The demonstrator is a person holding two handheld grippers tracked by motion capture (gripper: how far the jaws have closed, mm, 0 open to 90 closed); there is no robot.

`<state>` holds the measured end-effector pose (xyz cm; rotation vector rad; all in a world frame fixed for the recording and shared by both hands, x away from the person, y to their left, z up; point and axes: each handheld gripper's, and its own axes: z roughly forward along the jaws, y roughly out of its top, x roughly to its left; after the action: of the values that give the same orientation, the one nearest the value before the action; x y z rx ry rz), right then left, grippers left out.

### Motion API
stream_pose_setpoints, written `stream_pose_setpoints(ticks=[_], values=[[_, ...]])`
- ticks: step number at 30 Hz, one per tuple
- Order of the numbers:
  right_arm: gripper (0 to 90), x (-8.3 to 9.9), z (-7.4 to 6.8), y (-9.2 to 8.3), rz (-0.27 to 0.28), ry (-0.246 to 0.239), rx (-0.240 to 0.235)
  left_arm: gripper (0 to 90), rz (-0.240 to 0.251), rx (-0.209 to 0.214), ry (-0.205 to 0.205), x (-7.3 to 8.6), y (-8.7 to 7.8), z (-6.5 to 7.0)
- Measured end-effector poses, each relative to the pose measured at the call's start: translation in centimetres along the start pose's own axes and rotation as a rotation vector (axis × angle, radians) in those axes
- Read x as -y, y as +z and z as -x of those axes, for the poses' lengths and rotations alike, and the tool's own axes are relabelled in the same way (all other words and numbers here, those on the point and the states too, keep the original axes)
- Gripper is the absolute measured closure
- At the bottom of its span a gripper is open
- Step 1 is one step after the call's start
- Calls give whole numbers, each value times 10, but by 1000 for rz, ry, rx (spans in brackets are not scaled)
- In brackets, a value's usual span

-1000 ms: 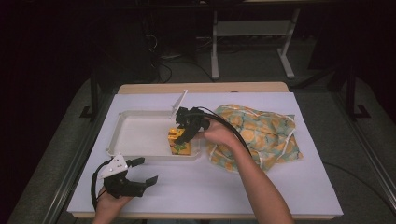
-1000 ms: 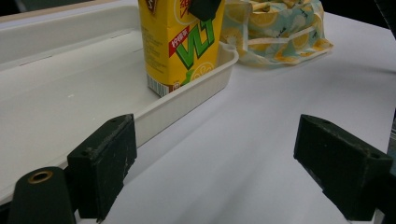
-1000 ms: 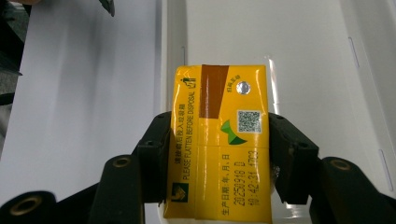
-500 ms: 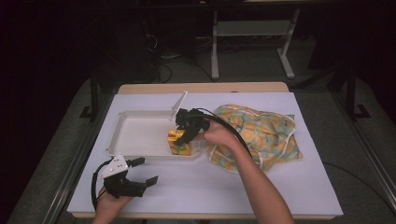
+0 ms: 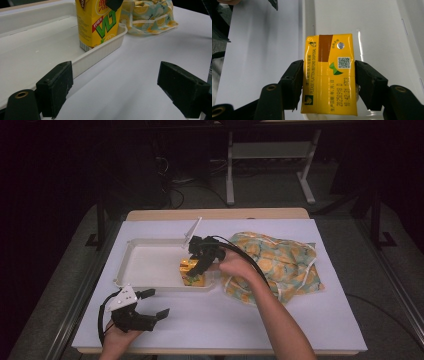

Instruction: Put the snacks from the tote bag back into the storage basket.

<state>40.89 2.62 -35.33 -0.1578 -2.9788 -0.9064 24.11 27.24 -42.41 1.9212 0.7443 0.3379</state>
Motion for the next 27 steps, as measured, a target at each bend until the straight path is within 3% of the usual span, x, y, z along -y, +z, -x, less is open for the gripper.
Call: stream_pose_setpoints(ticks=[10, 27], values=[[400, -1, -2, -5, 23, 3, 3, 131, -1, -2, 3, 0, 0, 0], [355, 7, -6, -29, 60, 36, 34, 131, -7, -5, 7, 0, 0, 0]])
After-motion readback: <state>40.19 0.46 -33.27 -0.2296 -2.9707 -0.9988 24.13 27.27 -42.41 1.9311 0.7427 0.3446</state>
